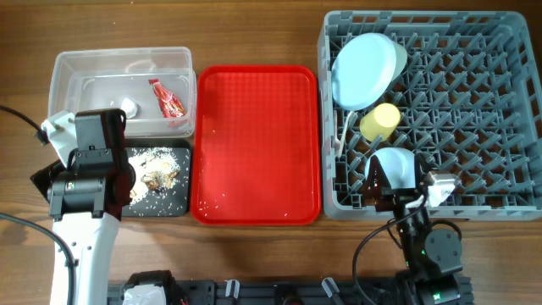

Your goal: Sort waste into correct bins and load items into the dishwasher rack

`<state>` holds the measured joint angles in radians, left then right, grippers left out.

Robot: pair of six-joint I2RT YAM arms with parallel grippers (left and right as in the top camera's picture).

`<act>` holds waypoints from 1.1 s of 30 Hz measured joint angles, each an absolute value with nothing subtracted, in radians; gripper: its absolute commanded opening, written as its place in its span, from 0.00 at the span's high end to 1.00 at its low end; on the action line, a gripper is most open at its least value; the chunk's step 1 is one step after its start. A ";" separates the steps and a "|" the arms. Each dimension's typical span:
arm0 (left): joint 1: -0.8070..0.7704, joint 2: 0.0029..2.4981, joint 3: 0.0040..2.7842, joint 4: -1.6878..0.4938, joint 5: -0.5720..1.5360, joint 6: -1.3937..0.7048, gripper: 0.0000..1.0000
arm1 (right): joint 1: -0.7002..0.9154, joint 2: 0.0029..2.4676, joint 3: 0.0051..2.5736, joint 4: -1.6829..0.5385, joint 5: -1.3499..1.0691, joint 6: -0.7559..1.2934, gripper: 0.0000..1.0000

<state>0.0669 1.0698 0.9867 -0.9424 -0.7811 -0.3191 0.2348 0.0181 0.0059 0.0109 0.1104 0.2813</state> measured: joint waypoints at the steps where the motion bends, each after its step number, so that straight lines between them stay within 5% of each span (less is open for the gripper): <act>1: 0.067 1.070 0.987 -0.942 -0.781 -0.319 0.00 | 0.232 0.018 0.006 0.011 0.107 0.273 0.00; 5: 0.067 1.070 0.987 -0.942 -0.781 -0.319 0.00 | 0.157 0.018 0.006 0.008 0.065 0.246 0.00; 14: 0.067 1.069 0.987 -0.942 -0.781 -0.319 0.00 | 0.081 0.018 0.006 0.002 -0.075 -0.157 0.00; 33: 0.067 1.070 0.987 -0.942 -0.781 -0.319 0.00 | 0.081 0.018 0.006 0.002 -0.079 -0.190 0.00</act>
